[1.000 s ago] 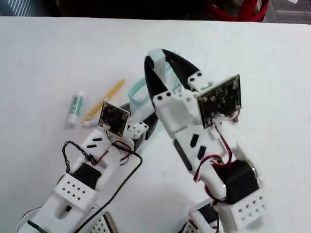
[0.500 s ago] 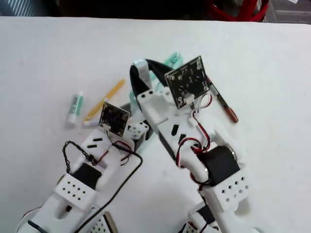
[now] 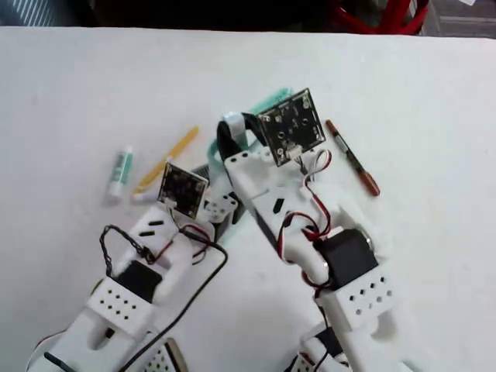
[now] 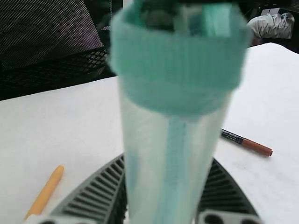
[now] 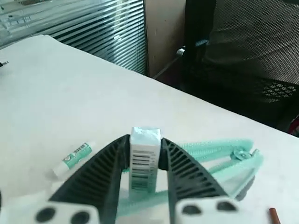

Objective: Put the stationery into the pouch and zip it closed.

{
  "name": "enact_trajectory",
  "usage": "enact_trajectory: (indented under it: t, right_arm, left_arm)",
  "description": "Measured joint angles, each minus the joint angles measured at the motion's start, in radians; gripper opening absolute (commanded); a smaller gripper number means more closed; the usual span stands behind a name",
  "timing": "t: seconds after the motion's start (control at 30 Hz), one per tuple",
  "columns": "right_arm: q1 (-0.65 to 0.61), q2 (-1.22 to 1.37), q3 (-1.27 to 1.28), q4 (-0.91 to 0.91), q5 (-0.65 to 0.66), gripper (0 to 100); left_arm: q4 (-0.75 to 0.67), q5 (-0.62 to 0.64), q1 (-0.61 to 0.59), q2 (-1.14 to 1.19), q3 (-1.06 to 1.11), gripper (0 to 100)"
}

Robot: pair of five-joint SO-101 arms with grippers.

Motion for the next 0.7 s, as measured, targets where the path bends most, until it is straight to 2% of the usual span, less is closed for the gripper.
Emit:
enact_trajectory:
  t: [0.07,0.3,0.47,0.7]
  right_arm:
    - [0.002,0.0,-0.018,0.038,0.0,27.2]
    - [0.041,-0.008,-0.164,0.161,0.057,24.1]
    - [0.23,0.005,-0.324,0.236,0.075,24.1]
    - [0.502,0.281,-0.348,0.305,0.126,24.0]
  left_arm:
    - [0.0,0.0,-0.002,0.0,0.0,20]
    - [0.0,0.003,-0.003,0.0,0.0,20]
    - [0.0,0.003,-0.003,0.0,0.0,20]
    - [0.0,0.003,-0.003,0.0,0.0,19]
